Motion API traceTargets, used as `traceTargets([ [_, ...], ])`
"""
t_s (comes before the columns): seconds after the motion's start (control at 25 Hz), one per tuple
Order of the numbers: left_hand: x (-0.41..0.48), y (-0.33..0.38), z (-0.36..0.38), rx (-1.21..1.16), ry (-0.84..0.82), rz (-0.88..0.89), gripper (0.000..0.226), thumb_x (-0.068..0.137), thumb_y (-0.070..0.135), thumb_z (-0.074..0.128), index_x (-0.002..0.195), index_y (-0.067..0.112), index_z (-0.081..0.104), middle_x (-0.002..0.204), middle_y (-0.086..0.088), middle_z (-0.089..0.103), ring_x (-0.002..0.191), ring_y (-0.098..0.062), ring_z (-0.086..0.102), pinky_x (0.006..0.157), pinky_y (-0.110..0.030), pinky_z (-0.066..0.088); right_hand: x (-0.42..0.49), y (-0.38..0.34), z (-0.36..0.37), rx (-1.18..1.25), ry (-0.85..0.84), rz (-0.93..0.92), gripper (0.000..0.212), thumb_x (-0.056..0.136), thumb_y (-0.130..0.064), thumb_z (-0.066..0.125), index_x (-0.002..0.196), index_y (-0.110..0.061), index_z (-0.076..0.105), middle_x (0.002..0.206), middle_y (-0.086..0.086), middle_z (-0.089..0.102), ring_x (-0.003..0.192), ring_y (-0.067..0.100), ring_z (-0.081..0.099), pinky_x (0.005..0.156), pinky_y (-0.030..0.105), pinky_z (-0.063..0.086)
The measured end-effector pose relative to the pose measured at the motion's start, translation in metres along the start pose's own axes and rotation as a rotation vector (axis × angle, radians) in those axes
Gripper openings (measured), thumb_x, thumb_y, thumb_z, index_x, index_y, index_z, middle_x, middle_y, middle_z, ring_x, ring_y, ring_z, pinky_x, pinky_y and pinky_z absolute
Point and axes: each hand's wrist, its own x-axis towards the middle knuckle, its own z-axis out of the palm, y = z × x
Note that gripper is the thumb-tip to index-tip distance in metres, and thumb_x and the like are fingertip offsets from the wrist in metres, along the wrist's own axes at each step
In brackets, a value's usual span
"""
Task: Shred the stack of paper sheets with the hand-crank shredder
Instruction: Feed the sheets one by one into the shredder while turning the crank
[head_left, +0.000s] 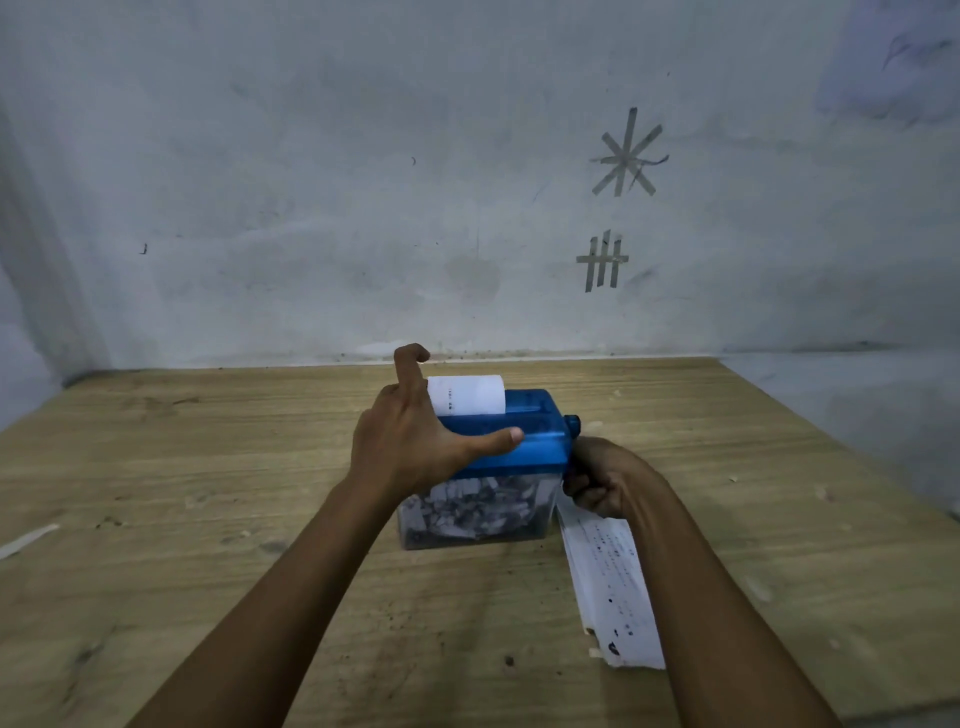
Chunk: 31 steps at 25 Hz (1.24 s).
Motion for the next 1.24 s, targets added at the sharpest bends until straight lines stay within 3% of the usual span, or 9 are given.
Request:
traceTargets([
  [0.16, -0.002, -0.003, 0.0, -0.014, -0.007, -0.016, 0.128, 0.037, 0.104, 0.054, 0.134, 0.031, 0.014, 0.119, -0.001, 0.062, 0.098, -0.023, 0.063, 0.074, -0.038, 0.056, -0.049, 0.025, 0.002, -0.206, 0.122, -0.151, 0.035, 0.105, -0.03, 0.036, 0.077, -0.014, 0.05, 0.051, -0.002, 0.04, 0.037, 0.007, 0.027, 0.038, 0.018, 0.017],
  [0.4, 0.001, -0.002, 0.0, 0.025, -0.048, 0.091, 0.127, 0.04, 0.104, 0.052, 0.139, 0.033, 0.014, 0.134, -0.002, 0.062, 0.111, -0.028, 0.063, 0.079, -0.037, 0.054, -0.082, -0.003, 0.007, -0.393, 0.53, -0.669, 0.044, 0.095, -0.028, 0.052, 0.054, -0.014, 0.045, 0.048, -0.004, 0.042, 0.044, 0.009, 0.034, 0.053, 0.032, 0.031],
  [0.48, 0.002, -0.003, 0.0, 0.0, -0.072, 0.092, 0.127, 0.04, 0.102, 0.055, 0.14, 0.035, 0.012, 0.138, -0.002, 0.061, 0.114, -0.029, 0.062, 0.081, -0.038, 0.053, -0.075, -0.022, 0.014, -0.361, 0.672, -0.785, 0.045, 0.095, -0.028, 0.05, 0.052, -0.015, 0.05, 0.047, -0.003, 0.055, 0.042, 0.007, 0.043, 0.05, 0.028, 0.034],
  [0.56, 0.002, -0.003, 0.001, -0.038, -0.103, 0.086, 0.127, 0.039, 0.099, 0.06, 0.139, 0.038, 0.011, 0.139, -0.002, 0.061, 0.114, -0.028, 0.062, 0.08, -0.036, 0.05, -0.058, -0.044, 0.016, -0.349, 0.676, -0.835, 0.046, 0.098, -0.029, 0.046, 0.055, -0.013, 0.05, 0.051, 0.005, 0.059, 0.045, 0.011, 0.057, 0.05, 0.027, 0.038],
  [0.68, 0.001, -0.002, 0.001, -0.072, -0.104, 0.073, 0.127, 0.038, 0.096, 0.064, 0.137, 0.039, 0.009, 0.136, -0.005, 0.06, 0.109, -0.028, 0.062, 0.079, -0.035, 0.052, -0.025, -0.073, 0.013, -0.404, 0.557, -0.757, 0.047, 0.098, -0.028, 0.044, 0.054, -0.013, 0.04, 0.049, 0.007, 0.044, 0.048, 0.028, 0.052, 0.054, 0.031, 0.034],
  [0.8, -0.001, -0.003, 0.002, -0.071, -0.083, 0.067, 0.134, 0.035, 0.101, 0.061, 0.139, 0.038, 0.006, 0.134, -0.006, 0.059, 0.103, -0.028, 0.062, 0.08, -0.04, 0.056, 0.003, -0.08, 0.012, -0.405, 0.438, -0.615, 0.042, 0.097, -0.023, 0.045, 0.057, -0.016, 0.032, 0.051, 0.0, 0.031, 0.048, 0.018, 0.032, 0.055, 0.028, 0.028],
  [1.0, -0.001, 0.002, 0.001, -0.109, -0.089, 0.012, 0.124, 0.039, 0.092, 0.07, 0.132, 0.033, 0.012, 0.132, 0.0, 0.057, 0.103, -0.019, 0.058, 0.079, -0.032, 0.052, 0.02, -0.073, 0.017, -0.291, 0.371, -0.35, 0.021, 0.093, -0.016, 0.044, 0.074, -0.007, 0.048, 0.059, 0.008, 0.047, 0.048, 0.019, 0.045, 0.047, 0.021, 0.036],
  [1.12, -0.003, 0.004, 0.0, -0.089, -0.074, -0.038, 0.113, 0.041, 0.091, 0.071, 0.121, 0.03, 0.02, 0.121, 0.005, 0.053, 0.1, -0.017, 0.057, 0.073, -0.031, 0.054, 0.029, -0.033, 0.013, -0.21, 0.234, -0.13, 0.019, 0.091, -0.017, 0.053, 0.098, -0.002, 0.064, 0.083, 0.015, 0.064, 0.073, 0.025, 0.06, 0.066, 0.03, 0.05],
  [1.24, -0.001, 0.003, 0.001, -0.036, -0.054, -0.063, 0.114, 0.038, 0.096, 0.068, 0.12, 0.028, 0.029, 0.117, 0.004, 0.056, 0.099, -0.021, 0.059, 0.074, -0.041, 0.059, 0.02, -0.001, 0.01, -0.07, 0.197, -0.034, 0.028, 0.099, -0.02, 0.044, 0.078, -0.008, 0.058, 0.059, 0.005, 0.054, 0.053, 0.016, 0.044, 0.049, 0.025, 0.037],
])
